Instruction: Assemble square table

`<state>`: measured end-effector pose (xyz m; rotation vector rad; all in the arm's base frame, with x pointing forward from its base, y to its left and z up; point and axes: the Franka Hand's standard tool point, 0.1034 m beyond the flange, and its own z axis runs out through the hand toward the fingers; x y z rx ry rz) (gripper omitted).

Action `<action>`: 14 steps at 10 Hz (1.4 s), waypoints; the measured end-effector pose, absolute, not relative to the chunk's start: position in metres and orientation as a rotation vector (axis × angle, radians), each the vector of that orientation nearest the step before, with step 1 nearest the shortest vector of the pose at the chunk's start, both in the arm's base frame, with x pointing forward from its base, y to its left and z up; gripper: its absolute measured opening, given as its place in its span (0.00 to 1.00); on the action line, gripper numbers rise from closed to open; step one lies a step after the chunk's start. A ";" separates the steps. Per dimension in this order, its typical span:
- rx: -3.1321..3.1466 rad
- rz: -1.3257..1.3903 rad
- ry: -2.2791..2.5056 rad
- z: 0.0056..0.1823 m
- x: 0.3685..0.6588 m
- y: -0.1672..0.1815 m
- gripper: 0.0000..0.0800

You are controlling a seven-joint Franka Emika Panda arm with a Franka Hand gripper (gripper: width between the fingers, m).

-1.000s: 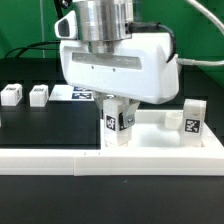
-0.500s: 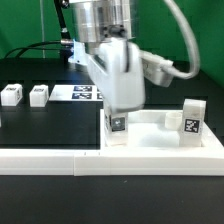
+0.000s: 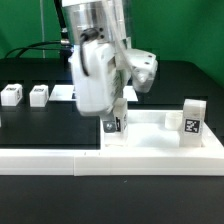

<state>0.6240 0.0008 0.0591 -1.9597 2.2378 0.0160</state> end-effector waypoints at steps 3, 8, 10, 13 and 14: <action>-2.460 -0.083 1.748 0.057 0.617 0.012 0.77; -2.844 -0.175 1.079 0.060 0.620 0.008 0.81; -2.997 -0.233 0.600 0.059 0.615 0.009 0.81; -2.974 -0.229 0.687 0.058 0.615 0.008 0.53; -2.954 -0.226 0.758 0.058 0.615 0.008 0.36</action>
Offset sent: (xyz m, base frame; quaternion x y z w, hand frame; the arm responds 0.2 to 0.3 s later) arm 0.0000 0.0000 0.0000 0.0000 0.0000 -0.1296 0.9916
